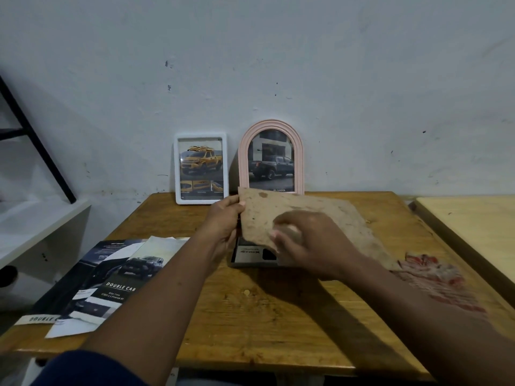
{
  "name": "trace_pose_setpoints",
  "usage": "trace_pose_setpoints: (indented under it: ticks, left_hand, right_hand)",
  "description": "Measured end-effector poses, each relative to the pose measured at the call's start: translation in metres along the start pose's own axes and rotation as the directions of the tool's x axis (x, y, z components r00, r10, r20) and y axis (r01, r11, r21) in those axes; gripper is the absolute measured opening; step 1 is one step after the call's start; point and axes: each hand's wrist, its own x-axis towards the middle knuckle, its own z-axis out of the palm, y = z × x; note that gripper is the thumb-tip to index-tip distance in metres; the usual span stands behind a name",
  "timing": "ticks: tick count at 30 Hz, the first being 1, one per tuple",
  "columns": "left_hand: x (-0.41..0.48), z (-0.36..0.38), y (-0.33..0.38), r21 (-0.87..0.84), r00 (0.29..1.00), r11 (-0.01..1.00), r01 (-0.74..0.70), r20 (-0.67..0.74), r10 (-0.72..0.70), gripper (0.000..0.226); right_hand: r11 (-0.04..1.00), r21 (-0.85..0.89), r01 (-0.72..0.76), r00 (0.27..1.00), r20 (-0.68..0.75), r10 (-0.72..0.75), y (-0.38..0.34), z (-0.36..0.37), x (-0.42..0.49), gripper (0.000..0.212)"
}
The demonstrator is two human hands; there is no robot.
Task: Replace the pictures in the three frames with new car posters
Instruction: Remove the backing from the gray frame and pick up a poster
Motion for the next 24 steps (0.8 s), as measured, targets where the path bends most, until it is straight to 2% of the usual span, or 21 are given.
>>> trace_pose_setpoints:
  ticks: [1,3,5,6,9,11,12,14,16,18,21,24]
  left_hand:
    - [-0.001,-0.003,-0.001,-0.031,1.0,1.0,0.001,-0.002,-0.001,0.029]
    - [-0.005,-0.013,0.0,-0.055,1.0,0.998,0.019,0.024,-0.017,0.032]
    - [-0.01,-0.028,0.0,-0.053,0.997,0.997,0.057,0.05,-0.054,0.034]
    - [-0.015,-0.034,-0.001,-0.057,0.995,0.995,0.082,0.07,-0.078,0.033]
    - [-0.035,-0.05,-0.001,-0.068,0.977,0.984,0.168,0.143,-0.157,0.028]
    - [-0.046,-0.057,-0.007,0.081,0.964,0.973,0.216,0.143,-0.226,0.026]
    - [-0.05,-0.059,-0.011,0.226,0.963,0.951,0.211,0.121,-0.242,0.025]
    - [-0.057,-0.062,-0.023,0.582,0.984,0.807,0.106,0.056,-0.17,0.019]
    - [-0.061,-0.062,-0.035,0.827,0.997,0.561,-0.027,0.06,-0.042,0.016]
    - [-0.068,-0.061,-0.044,0.93,0.996,0.357,-0.088,0.076,0.047,0.022]
    - [-0.079,-0.061,-0.055,0.987,0.982,0.108,-0.122,0.104,0.159,0.039]
    - [-0.091,-0.059,-0.063,0.989,0.96,-0.015,-0.149,0.148,0.236,0.041]
  right_hand:
    - [0.997,0.013,-0.072,0.996,-0.046,0.072,0.008,-0.004,-0.003,0.041]
    - [0.961,-0.075,-0.267,0.96,-0.114,0.258,0.035,-0.013,-0.009,0.052]
    - [0.86,-0.137,-0.492,0.87,-0.105,0.481,0.063,-0.024,-0.02,0.064]
    - [0.814,-0.111,-0.57,0.822,-0.068,0.566,0.072,-0.029,-0.027,0.07]
    - [0.754,0.039,-0.655,0.754,0.099,0.65,0.079,-0.035,-0.054,0.065]
    - [0.75,0.034,-0.66,0.748,0.115,0.653,0.076,-0.028,-0.074,0.053]
    - [0.748,0.012,-0.664,0.745,0.102,0.659,0.072,-0.025,-0.083,0.049]
    - [0.749,-0.039,-0.661,0.744,0.095,0.662,0.062,-0.018,-0.103,0.045]
    - [0.751,-0.075,-0.656,0.745,0.095,0.661,0.052,-0.013,-0.119,0.046]
    - [0.759,-0.121,-0.639,0.758,0.063,0.649,0.046,-0.009,-0.131,0.045]
    - [0.772,-0.176,-0.611,0.78,0.037,0.625,0.04,-0.008,-0.144,0.044]
    - [0.787,-0.246,-0.566,0.809,0.018,0.587,0.034,-0.005,-0.151,0.046]
